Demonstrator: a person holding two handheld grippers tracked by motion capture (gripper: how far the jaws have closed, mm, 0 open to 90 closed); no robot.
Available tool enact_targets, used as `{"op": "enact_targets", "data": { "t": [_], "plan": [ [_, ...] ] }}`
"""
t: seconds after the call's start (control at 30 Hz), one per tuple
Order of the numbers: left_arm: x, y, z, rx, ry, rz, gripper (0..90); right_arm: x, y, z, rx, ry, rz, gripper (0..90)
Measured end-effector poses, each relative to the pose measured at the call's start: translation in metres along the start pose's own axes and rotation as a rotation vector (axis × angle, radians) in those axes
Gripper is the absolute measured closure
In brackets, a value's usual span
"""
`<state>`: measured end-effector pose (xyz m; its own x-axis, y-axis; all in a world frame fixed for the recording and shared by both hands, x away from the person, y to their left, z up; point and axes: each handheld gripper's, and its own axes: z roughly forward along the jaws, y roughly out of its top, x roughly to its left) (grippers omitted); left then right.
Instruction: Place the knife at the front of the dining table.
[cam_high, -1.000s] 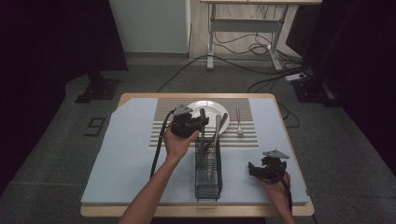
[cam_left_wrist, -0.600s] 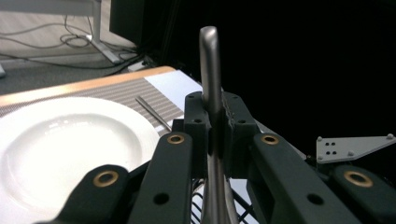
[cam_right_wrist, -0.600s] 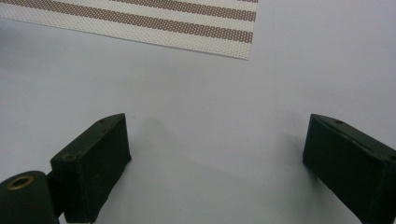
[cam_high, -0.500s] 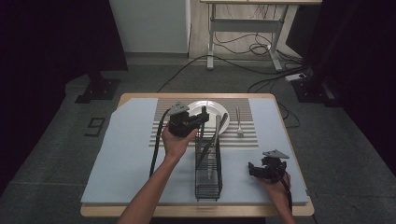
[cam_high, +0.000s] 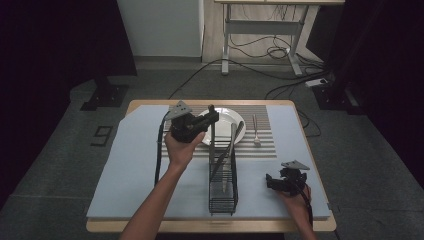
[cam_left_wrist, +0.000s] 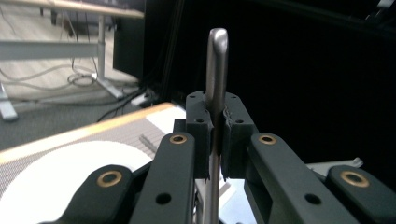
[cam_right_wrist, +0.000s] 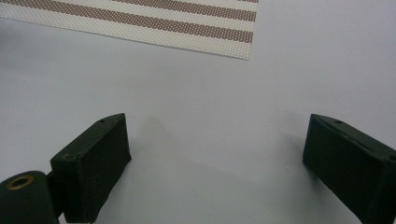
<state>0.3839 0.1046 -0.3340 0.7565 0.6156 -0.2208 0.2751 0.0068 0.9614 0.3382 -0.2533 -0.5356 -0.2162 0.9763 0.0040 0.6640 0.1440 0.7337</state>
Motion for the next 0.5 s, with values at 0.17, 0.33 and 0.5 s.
{"op": "enact_targets", "data": {
  "t": [0.17, 0.33, 0.5],
  "plan": [
    [0.002, 0.012, -0.018, -0.044, 0.0, -0.001, 83.6, 0.0, 0.0, 0.0, -0.002, -0.003, -0.008, 6.9],
    [0.008, 0.014, -0.029, -0.065, -0.006, -0.034, 83.7, 0.0, 0.0, 0.0, -0.002, -0.004, -0.007, 6.9],
    [0.013, 0.015, -0.035, -0.074, -0.008, -0.049, 83.6, 0.0, 0.0, 0.0, 0.0, -0.003, -0.009, 6.9]
  ]
}}
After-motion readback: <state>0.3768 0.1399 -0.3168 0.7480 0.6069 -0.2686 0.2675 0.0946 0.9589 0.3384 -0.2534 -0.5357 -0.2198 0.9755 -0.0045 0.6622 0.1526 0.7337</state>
